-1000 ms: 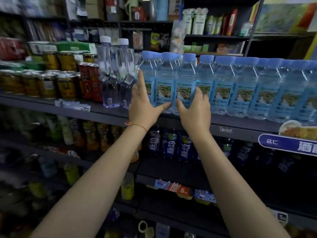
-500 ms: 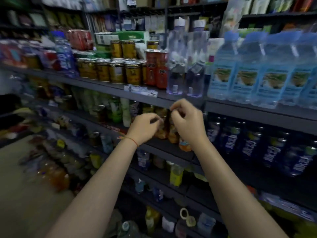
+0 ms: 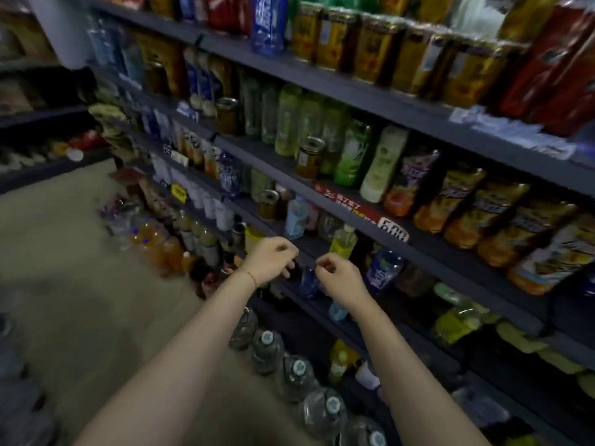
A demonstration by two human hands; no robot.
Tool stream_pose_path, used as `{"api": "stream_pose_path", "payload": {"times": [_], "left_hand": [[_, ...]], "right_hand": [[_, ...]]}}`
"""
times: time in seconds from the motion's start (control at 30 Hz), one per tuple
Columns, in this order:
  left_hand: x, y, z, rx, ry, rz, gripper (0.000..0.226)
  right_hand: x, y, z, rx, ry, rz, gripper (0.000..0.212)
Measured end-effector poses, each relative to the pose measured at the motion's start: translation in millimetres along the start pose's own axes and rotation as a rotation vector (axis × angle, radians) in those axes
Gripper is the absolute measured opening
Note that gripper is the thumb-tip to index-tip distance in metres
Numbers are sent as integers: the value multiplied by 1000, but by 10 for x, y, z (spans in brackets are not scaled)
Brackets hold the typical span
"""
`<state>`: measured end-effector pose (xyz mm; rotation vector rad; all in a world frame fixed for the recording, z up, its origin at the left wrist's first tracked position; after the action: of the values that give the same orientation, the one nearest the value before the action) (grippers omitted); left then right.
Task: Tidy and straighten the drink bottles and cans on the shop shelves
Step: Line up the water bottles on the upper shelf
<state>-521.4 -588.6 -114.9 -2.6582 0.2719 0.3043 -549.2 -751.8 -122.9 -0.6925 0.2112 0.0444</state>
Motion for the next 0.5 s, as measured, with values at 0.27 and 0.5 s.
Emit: {"api": "stream_pose_path", "payload": {"times": [0.27,0.5], "left_hand": [[989,-305,422,-28,-88,-1,21],[1783,-514,666,74,-184,43,20]], "right_hand": [[1256,378,122,120,78,-64,53],[2396,572,49,48,258,-14,53]]}}
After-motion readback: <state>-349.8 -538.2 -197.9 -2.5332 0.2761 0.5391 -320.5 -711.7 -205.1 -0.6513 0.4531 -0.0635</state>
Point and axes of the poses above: each hand's wrist, its own x-axis towards the middle knuckle, its own y-axis out of the palm, z = x × y, the point moved 10 cm from there along x, towards the middle knuckle, and after that the axes turned 1 degree about -x, right-handed, at the moved point
